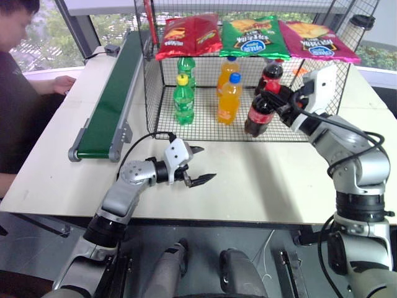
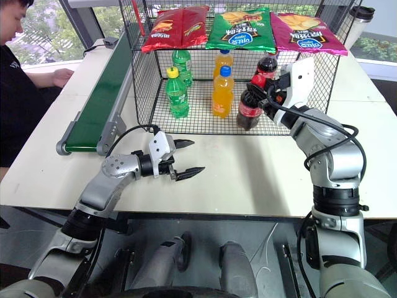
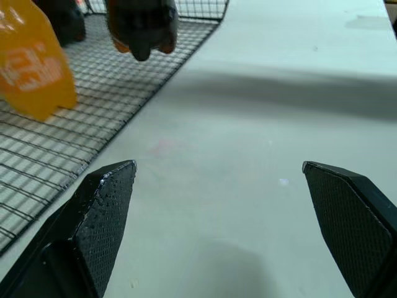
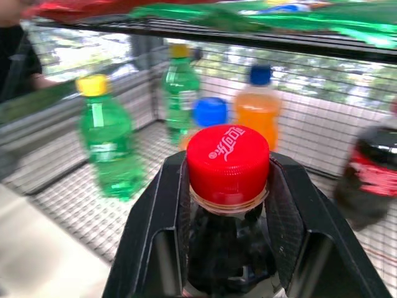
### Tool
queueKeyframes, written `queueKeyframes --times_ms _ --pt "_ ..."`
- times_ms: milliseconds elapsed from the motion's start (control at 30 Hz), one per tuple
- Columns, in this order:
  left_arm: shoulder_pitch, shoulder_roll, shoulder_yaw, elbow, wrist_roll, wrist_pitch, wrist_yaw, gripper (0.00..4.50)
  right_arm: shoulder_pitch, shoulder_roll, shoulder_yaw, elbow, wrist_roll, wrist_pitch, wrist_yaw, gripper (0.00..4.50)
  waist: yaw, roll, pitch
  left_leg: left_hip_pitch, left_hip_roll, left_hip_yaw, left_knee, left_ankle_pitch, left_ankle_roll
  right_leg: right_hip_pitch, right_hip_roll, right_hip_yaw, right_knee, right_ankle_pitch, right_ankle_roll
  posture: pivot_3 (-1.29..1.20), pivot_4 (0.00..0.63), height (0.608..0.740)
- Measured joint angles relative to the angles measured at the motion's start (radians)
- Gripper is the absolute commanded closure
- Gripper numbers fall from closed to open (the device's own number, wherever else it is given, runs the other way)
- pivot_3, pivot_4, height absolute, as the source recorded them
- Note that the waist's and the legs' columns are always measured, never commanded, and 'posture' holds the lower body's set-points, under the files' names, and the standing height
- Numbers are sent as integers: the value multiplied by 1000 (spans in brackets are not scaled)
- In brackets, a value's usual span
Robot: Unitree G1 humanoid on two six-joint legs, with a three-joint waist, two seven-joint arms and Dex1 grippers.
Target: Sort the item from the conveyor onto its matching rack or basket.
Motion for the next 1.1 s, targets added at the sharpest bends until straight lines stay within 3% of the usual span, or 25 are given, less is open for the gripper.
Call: queueKeyframes --times_ms 267,600,833,1100 --pt "-1 -65 14 -30 -14 25 99 22 -122 27 4 354 -163 -225 -59 3415 -2 0 0 1 0 1 0 0 0 0 3 1 2 0 1 0 150 738" --pt "8 -71 9 -30 -9 24 134 22 -201 30 0 599 -224 -381 -38 3415 -2 1 0 2 0 1 0 1 0 0 4 1 4 1 1 0 150 738" --pt "11 -69 8 -30 -2 13 140 0 -209 30 -8 638 -233 -410 -32 58 -2 1 0 2 0 1 0 1 -1 0 4 1 4 1 1 0 150 738" --pt "11 -68 8 -30 5 8 144 0 -188 24 -8 569 -233 -389 -29 58 -2 1 0 2 0 1 0 1 -1 0 4 2 5 0 1 0 150 738"
